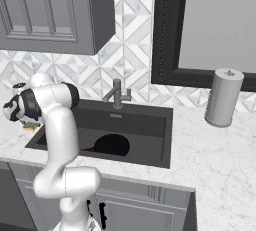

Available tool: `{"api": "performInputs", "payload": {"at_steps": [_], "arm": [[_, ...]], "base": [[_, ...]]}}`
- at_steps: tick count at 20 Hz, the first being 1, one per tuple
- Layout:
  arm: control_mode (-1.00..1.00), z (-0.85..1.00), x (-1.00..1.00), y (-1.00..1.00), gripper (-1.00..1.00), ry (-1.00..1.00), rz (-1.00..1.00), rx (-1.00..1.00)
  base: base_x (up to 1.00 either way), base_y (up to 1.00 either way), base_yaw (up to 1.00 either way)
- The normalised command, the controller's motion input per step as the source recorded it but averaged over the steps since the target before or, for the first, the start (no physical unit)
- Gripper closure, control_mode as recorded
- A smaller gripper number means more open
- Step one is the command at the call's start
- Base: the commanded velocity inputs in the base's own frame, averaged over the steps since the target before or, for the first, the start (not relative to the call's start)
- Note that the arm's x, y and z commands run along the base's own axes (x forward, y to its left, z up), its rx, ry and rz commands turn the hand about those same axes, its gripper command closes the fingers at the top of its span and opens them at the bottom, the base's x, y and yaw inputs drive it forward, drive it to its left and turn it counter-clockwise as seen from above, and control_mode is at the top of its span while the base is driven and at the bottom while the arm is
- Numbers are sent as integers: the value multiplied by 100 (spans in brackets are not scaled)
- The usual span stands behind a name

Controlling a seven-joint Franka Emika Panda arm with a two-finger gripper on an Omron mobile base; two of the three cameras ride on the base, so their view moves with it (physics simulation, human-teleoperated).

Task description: Pick the pan and sponge and place them into the sink. Then turn on the water.

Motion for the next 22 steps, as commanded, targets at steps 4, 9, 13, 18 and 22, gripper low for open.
{"api": "performInputs", "payload": {"at_steps": [4,9,13,18,22], "arm": [[-100,-51,12,17,-100,6,0,2],[-100,-66,7,39,100,7,0,1],[-100,-36,-1,0,100,0,0,0],[-100,1,-31,-51,100,-3,-6,0],[-100,15,-51,-89,100,-8,-9,0]], "base": [[0,0,0],[0,0,0],[0,0,0],[0,0,0],[0,0,0]]}}
